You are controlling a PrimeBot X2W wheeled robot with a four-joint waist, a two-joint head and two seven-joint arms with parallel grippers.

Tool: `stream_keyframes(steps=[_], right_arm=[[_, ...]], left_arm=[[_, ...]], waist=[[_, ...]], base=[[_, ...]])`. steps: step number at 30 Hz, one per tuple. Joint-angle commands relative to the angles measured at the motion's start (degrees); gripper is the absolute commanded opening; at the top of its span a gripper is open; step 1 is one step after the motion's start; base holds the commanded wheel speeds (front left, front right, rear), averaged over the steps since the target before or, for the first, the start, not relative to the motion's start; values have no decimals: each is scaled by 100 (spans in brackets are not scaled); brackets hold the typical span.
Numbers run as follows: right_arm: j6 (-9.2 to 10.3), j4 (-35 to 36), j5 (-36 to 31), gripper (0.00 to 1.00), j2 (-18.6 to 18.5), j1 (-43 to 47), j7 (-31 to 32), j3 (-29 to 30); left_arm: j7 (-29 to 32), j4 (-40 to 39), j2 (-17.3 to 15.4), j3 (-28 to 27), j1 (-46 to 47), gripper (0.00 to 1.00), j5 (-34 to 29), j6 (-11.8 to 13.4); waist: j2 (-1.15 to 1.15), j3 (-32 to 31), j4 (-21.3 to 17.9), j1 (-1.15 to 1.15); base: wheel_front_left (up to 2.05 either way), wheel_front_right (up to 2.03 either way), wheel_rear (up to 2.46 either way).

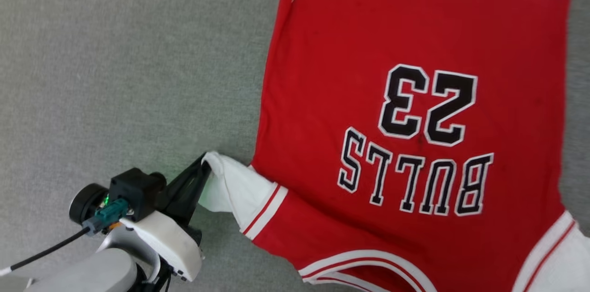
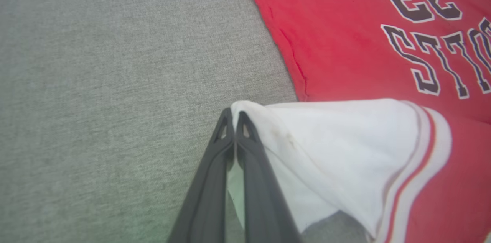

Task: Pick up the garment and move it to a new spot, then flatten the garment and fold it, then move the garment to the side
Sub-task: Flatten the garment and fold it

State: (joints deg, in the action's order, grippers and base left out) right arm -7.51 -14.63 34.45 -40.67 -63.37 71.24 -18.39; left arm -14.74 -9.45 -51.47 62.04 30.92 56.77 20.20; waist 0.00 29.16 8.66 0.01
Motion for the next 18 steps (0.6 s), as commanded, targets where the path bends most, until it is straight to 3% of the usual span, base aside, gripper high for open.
stream_keyframes(steps=[1,6,13,14,15,16,18], right_arm=[[4,-131,-109,100,78,-192,69,32],[4,-547,-408,100,329,-322,5,155],[3,-852,-394,100,452,179,-148,-9],[3,-856,-382,80,440,188,-188,-28],[3,-835,-385,13,418,158,-239,-48],[3,-812,-369,0,391,120,-270,-79],[3,-753,-325,0,318,-9,-374,-110]], left_arm=[[-14,-21,69,-36,136,0,-92,-5],[-27,-91,276,-124,296,0,-216,-3],[-25,-88,405,-289,225,0,-298,90],[-26,-81,417,-302,187,0,-304,96],[-28,-68,421,-325,156,0,-314,101],[-30,-60,418,-341,112,0,-316,111],[-33,-60,422,-361,59,0,-319,103]], waist=[[0,468,369,-1],[0,801,561,-1],[0,901,620,-1],[0,878,607,-1],[0,839,587,-1],[0,789,558,-1],[0,663,496,-1]], base=[[0,0,0],[0,0,0],[0,0,0],[0,0,0],[0,0,0],[0,0,0],[0,0,0]])
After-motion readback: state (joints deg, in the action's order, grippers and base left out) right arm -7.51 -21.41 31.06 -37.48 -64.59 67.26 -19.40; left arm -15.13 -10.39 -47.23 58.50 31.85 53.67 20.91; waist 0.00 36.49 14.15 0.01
